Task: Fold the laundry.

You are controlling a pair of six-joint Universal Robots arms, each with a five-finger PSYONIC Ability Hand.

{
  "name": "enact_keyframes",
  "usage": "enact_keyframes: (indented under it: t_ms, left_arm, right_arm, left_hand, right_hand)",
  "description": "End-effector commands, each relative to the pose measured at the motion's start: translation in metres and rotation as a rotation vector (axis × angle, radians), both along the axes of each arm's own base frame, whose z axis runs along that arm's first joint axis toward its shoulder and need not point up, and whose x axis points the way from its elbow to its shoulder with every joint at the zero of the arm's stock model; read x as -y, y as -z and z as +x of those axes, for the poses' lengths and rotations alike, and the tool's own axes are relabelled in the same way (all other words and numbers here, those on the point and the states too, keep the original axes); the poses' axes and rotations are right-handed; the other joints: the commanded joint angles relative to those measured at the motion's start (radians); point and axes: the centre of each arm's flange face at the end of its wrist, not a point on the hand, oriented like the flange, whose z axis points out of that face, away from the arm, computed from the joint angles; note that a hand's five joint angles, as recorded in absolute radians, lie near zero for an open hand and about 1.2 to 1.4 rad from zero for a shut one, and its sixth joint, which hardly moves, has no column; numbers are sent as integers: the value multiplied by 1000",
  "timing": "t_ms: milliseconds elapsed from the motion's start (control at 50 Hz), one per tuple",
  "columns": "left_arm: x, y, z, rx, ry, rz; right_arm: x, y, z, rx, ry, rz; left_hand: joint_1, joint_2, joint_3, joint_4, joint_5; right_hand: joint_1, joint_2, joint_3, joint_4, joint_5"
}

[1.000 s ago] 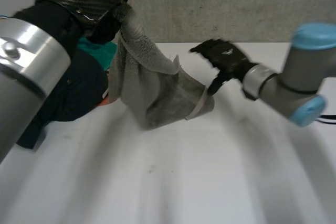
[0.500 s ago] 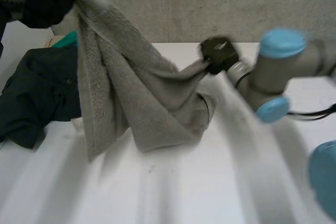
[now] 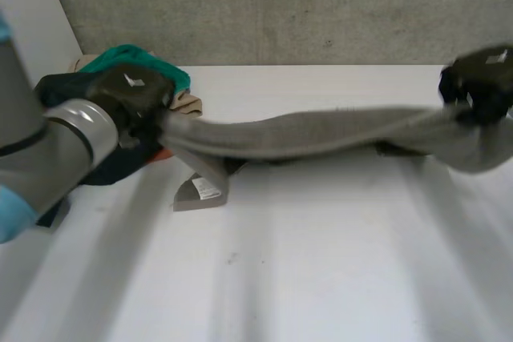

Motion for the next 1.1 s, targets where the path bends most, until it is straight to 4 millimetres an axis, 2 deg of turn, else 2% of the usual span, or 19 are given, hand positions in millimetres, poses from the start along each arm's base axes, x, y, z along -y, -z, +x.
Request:
enact_keyframes:
  t_ms: [20, 120, 200, 280, 300, 360, 380, 460, 520, 600, 760, 780, 840, 860, 940, 1040, 1060, 1080, 1100]
  left_arm:
    - [22, 52, -27, 125, 41, 147]
    - [60, 56, -40, 141, -8, 57]
    - [96, 23, -53, 69, -35, -149]
    - [123, -41, -63, -93, -52, -456]
    - [128, -73, -64, -169, -63, -600]
    - [131, -112, -61, -278, -82, -774]
    - [130, -127, -60, -334, -85, -836]
    - [127, -138, -56, -390, -85, -859]
    - [128, -129, -52, -384, -94, -805]
    - [131, -103, -40, -344, -133, -688]
    - [111, -21, -28, -211, -125, -403]
    - [105, -1, -26, -182, -114, -343]
    - [95, 30, -24, -142, -92, -249]
    - [89, 49, -21, -115, -87, -194]
    - [80, 83, -15, -54, -80, -104]
    - [79, 93, -6, -19, -95, -79]
    - [79, 93, -5, -19, -98, -78]
    - [78, 91, -3, -20, -100, -77]
    - [78, 90, -2, -21, -102, -78]
  right_arm:
    - [15, 65, 7, -182, -55, 132]
    - [46, 86, 14, -203, -11, 67]
    - [81, 75, 24, -170, 51, -120]
    - [112, 23, 33, -44, 138, -410]
    - [119, -1, 35, 31, 173, -524]
    - [127, -33, 34, 143, 221, -683]
    - [129, -53, 32, 217, 247, -789]
    - [126, -81, 29, 301, 260, -955]
    - [121, -78, 30, 284, 228, -945]
    - [112, -51, 34, 240, 162, -824]
    - [69, 36, 29, 144, 109, -416]
    - [59, 55, 29, 130, 96, -337]
    - [45, 85, 26, 113, 83, -228]
    - [37, 103, 25, 105, 73, -169]
    - [23, 142, 27, 78, 34, -57]
    - [20, 164, 28, 26, 6, -6]
    - [20, 164, 28, 17, 2, -7]
    - [21, 162, 28, 0, -5, -10]
    - [21, 161, 28, -9, -7, -10]
  left_hand:
    - [251, 199, 207, 200, 251]
    - [251, 199, 207, 200, 251]
    - [251, 199, 207, 200, 251]
    - [251, 199, 207, 200, 251]
    - [251, 199, 207, 200, 251]
    - [251, 199, 207, 200, 251]
    - [251, 199, 207, 200, 251]
    - [251, 199, 207, 200, 251]
    - [251, 199, 207, 200, 251]
    - [251, 199, 207, 200, 251]
    - [251, 199, 207, 200, 251]
    - [251, 199, 207, 200, 251]
    - [251, 199, 207, 200, 251]
    - [251, 199, 207, 200, 251]
    - [251, 199, 207, 200, 251]
    - [251, 199, 207, 200, 251]
    - [251, 199, 207, 200, 251]
    - [251, 199, 207, 200, 251]
    - [251, 199, 207, 200, 251]
  right_hand:
    - [254, 219, 206, 201, 224]
    - [254, 219, 206, 201, 224]
    - [254, 219, 206, 201, 224]
    - [254, 219, 206, 201, 224]
    - [254, 219, 206, 201, 224]
    - [254, 219, 206, 201, 224]
    - [254, 219, 206, 201, 224]
    - [254, 219, 206, 201, 224]
    - [254, 219, 206, 201, 224]
    - [254, 219, 206, 201, 224]
    - [254, 219, 206, 201, 224]
    - [254, 219, 206, 201, 224]
    - [254, 219, 206, 201, 224]
    - [254, 219, 206, 201, 224]
    - [254, 219, 206, 201, 224]
    - [254, 219, 206, 201, 224]
    - [173, 137, 124, 119, 142]
    - [-200, -236, -249, -254, -230]
    - [-396, -431, -444, -449, -426]
